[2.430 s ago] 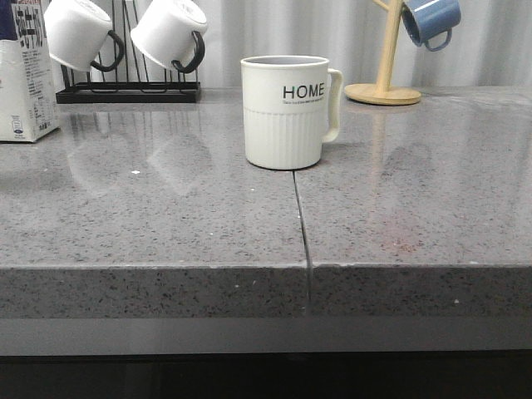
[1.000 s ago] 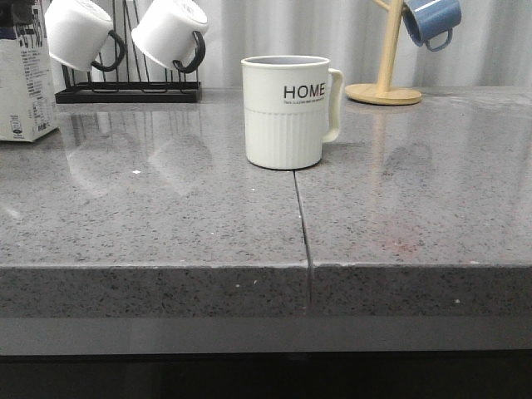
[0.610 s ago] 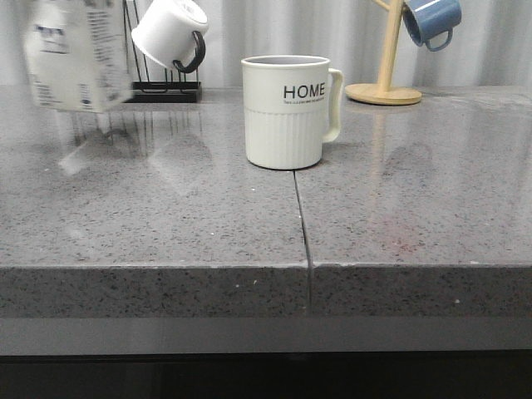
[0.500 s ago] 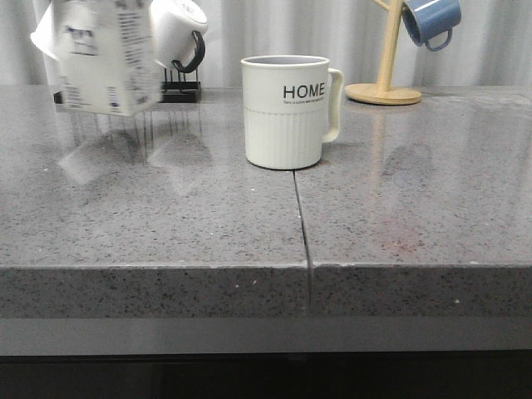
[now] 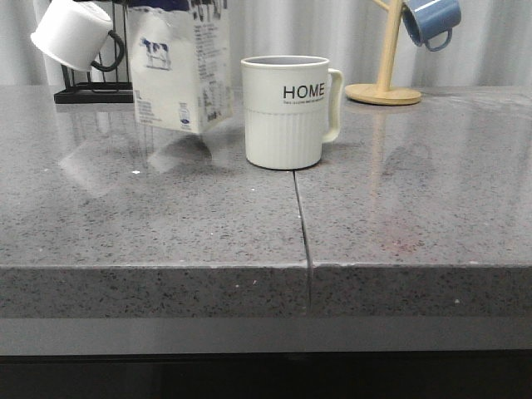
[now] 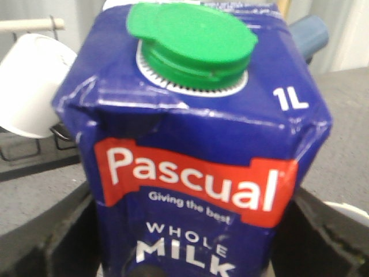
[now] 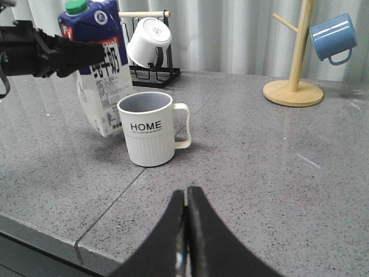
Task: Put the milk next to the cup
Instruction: 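Carry the milk carton with the left gripper beside the HOME mug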
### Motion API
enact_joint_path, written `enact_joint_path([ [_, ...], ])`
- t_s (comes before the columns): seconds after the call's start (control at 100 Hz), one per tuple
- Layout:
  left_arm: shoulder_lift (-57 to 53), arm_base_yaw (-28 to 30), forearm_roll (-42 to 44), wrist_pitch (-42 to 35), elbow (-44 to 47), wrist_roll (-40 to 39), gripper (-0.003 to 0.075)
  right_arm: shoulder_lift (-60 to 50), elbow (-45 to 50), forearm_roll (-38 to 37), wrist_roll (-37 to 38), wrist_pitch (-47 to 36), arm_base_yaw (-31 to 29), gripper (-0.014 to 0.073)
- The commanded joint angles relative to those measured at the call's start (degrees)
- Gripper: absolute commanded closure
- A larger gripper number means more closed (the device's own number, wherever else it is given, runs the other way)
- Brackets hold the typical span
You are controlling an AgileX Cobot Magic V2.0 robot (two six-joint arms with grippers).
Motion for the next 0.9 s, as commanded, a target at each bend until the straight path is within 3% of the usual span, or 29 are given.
enact_joint_path([
  [0.0,-0.83,-1.43,-1.06,-5.63,-1.89,-0.55,0.0387,0.59,-1.44,0.00,-0.53,-4.53,-0.10,0.0660],
  [0.44,0.64,-2.30,-2.14,-2.68,-1.89,-0.55,0.0374,0.59,-1.44,0.00,-0.53,-4.53,-0.10,0.0660],
  [0.51,0.64,-1.87,-2.14,-2.53,-1.89,-0.55,0.0306,0.59,-1.44,0.00,-0.53,-4.53,-0.10,0.0660],
  [0.61,0.64,-1.77,-2.14,-2.90,-1.89,-0.55,0.0123,0.59,-1.44,0.00,-0.53,-4.53,-0.10,0.0660],
  [0.68,0.64,-1.77,-2.14,-2.93,-1.89,-0.55,0.0041,0.59,-1.44,0.00,-0.53,-4.53,-0.10,0.0660],
  [0.89,-0.35,-1.89,-2.14,-2.39,-1.64,-0.32,0.0071,0.59,-1.44,0.00,-0.53,-4.53,-0.10,0.0660],
])
